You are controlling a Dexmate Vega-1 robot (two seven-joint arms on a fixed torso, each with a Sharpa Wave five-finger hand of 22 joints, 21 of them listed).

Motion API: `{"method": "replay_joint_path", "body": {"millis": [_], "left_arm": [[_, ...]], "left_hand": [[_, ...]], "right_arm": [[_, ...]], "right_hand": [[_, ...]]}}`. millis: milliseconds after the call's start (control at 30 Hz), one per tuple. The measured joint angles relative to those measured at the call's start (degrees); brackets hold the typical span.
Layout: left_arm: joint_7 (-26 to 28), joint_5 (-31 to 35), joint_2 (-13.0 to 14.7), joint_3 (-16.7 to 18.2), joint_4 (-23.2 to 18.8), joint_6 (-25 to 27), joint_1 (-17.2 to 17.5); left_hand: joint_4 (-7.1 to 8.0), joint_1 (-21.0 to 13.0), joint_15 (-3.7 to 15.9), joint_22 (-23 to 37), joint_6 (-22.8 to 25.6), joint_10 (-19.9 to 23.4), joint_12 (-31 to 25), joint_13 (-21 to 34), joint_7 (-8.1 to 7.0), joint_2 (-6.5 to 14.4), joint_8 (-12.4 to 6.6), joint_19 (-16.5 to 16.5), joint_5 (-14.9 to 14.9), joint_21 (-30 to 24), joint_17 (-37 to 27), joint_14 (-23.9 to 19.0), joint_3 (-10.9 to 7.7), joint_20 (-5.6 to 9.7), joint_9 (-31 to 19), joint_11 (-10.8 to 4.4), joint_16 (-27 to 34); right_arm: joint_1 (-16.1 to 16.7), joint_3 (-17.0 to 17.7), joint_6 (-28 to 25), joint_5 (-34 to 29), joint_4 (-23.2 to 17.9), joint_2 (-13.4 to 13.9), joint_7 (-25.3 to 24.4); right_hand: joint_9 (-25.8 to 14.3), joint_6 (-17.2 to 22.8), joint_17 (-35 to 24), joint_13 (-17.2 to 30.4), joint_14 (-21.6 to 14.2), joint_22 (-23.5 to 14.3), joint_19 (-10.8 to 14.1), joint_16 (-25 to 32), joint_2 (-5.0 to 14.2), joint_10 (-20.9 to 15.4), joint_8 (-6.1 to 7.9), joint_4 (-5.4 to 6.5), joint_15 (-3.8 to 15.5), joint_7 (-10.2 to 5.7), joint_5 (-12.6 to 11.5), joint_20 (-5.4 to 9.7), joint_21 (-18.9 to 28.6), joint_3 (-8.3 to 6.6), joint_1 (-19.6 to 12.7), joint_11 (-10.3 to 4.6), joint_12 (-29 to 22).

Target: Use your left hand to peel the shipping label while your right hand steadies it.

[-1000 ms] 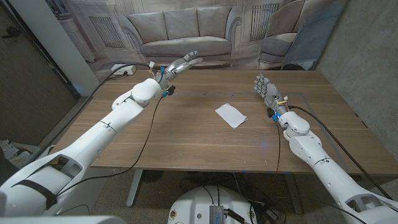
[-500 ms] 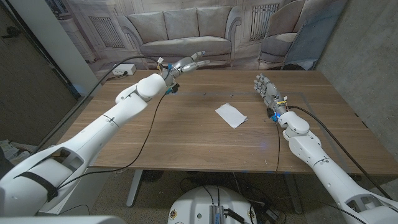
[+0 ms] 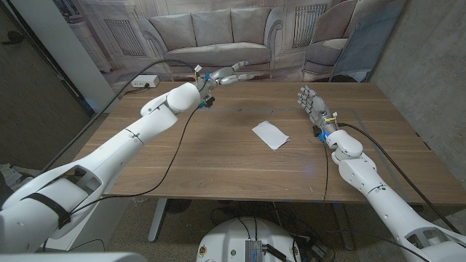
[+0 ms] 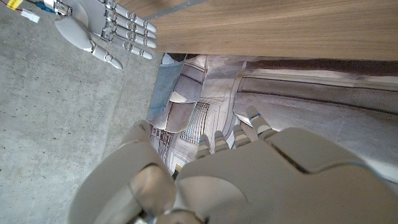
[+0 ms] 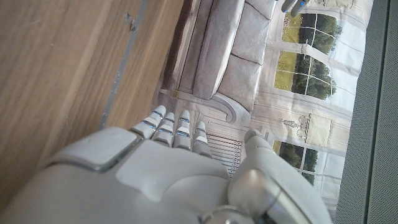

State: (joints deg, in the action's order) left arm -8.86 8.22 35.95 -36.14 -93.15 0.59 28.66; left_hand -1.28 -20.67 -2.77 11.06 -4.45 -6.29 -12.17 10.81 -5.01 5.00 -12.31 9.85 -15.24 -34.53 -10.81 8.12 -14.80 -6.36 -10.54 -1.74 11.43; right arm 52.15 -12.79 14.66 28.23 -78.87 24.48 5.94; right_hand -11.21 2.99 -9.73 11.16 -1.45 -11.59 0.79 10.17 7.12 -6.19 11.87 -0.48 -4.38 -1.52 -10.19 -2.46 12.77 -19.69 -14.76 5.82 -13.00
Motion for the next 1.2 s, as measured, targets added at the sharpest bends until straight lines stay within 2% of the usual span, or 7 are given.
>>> {"method": "replay_joint_path", "body": {"millis": [133, 333, 500, 633, 867, 1067, 1200], "left_arm": [[-0.89, 1.83, -0.08, -1.21, -0.26, 0.65, -1.0], [-2.12, 4.94, -0.4, -2.9, -0.49, 1.67, -2.36], [-2.88, 6.87, -0.57, -3.99, -0.6, 2.12, -3.28], [-3.22, 8.54, -0.76, -4.66, -0.75, 2.31, -3.86], [-3.54, 10.81, -1.05, -5.78, -0.95, 2.54, -4.7], [-3.61, 14.27, -1.09, -7.14, -1.31, 2.65, -5.37], [-3.3, 17.08, -1.09, -8.0, -1.61, 2.65, -5.74]], "left_hand": [[-0.41, -0.53, 0.14, 0.0, 0.28, 0.02, 0.0, 0.0, -0.12, -0.53, 0.0, 0.0, 0.2, 0.0, 0.0, -0.14, 0.06, 0.0, 0.0, -0.02, 0.0], [-1.13, -1.38, 0.61, 0.0, 3.74, 4.23, -1.06, 0.0, -0.11, -0.62, -0.63, 0.0, 0.86, 0.0, 0.0, -1.27, 0.3, 0.0, 0.0, -0.29, 0.28], [-1.26, -1.82, 0.92, 0.0, 4.39, 4.61, -1.06, 0.0, -0.09, -0.76, -0.87, 0.0, 0.86, 0.0, 0.01, -1.58, 0.32, 0.0, 0.0, -0.3, 0.28], [-1.82, -2.69, 0.91, -0.09, 6.36, 4.97, -1.06, 0.0, 0.65, -1.32, -0.88, 0.0, 1.07, 0.0, 0.16, -2.19, 0.39, 0.0, 0.0, -0.65, 0.28], [-2.3, -3.71, 1.25, -0.14, 6.41, 6.47, -1.4, -0.01, 0.71, -1.43, -0.88, 0.0, 1.07, -0.01, 0.16, -3.31, 0.53, 0.0, 0.0, -0.72, 0.28], [-4.13, -5.35, 2.07, -0.14, 9.29, 8.26, -1.62, -0.01, 1.54, -2.76, -1.29, -1.1, 1.07, -0.01, 0.16, -5.2, 0.59, -0.17, 0.0, -1.07, 0.72], [-5.64, -8.03, 3.09, -0.39, 10.12, 10.01, -1.84, -0.01, 1.91, -3.79, -1.3, -2.65, 1.07, -0.01, 0.3, -6.81, 0.56, -0.35, -0.28, -1.57, 0.84]], "right_arm": [[0.08, 0.03, 0.09, 0.09, -0.12, 0.07, 0.0], [0.14, 0.04, 0.24, 0.24, -0.17, 0.09, 0.02], [0.15, 0.04, 0.54, 0.3, -0.17, 0.08, 0.12], [0.17, 0.03, 0.67, 0.35, -0.17, 0.03, 0.2], [0.18, -0.03, 1.0, 0.44, -0.12, -0.07, 0.27], [0.18, -0.16, 1.1, 0.5, 0.07, -0.19, 0.42], [0.15, -0.23, 1.23, 0.53, 0.21, -0.25, 0.52]], "right_hand": [[0.0, 0.19, 0.0, 0.0, 0.0, 0.0, 0.0, 0.0, 0.0, -0.4, 0.0, 0.0, 0.0, 0.19, 0.0, 0.0, 0.0, 0.0, 0.0, -0.22, 0.0], [0.0, 0.73, 0.0, 0.0, 0.0, 0.0, 0.0, 0.0, 0.0, -0.6, 0.0, 0.0, 0.0, 0.11, 0.0, 0.0, 0.0, 0.0, 0.0, -0.02, 0.0], [0.0, 0.81, 0.0, 0.0, 0.0, 0.0, 0.0, 0.0, 0.0, -0.6, 0.01, -0.25, 0.0, 0.19, 0.0, 0.0, 0.0, 0.25, 0.0, -0.02, 0.0], [0.0, 0.81, 0.0, 0.0, 0.0, 0.0, 0.0, 0.0, 0.0, -0.81, 0.23, -0.24, 0.0, 0.19, 0.0, 0.0, 0.0, 0.25, 0.0, 0.18, 0.0], [0.0, 1.23, 0.0, 0.0, 0.0, 0.0, 0.0, 0.0, 0.0, -0.81, 0.23, -0.49, 0.0, 0.2, 0.0, 0.0, 0.0, 0.0, 0.0, 0.18, 0.0], [-0.01, 1.41, 0.0, 0.0, -0.22, 0.0, 0.0, 0.0, 0.0, -1.11, 0.23, -0.48, -0.2, 0.39, 0.0, 0.0, 0.0, 0.0, 0.0, -0.11, 0.0], [0.0, 1.62, 0.0, 0.0, -0.22, 0.0, 0.0, 0.0, 0.0, -1.11, 0.23, -0.48, -0.2, 0.19, 0.0, 0.0, 0.0, 0.0, 0.0, -0.11, -0.45]]}}
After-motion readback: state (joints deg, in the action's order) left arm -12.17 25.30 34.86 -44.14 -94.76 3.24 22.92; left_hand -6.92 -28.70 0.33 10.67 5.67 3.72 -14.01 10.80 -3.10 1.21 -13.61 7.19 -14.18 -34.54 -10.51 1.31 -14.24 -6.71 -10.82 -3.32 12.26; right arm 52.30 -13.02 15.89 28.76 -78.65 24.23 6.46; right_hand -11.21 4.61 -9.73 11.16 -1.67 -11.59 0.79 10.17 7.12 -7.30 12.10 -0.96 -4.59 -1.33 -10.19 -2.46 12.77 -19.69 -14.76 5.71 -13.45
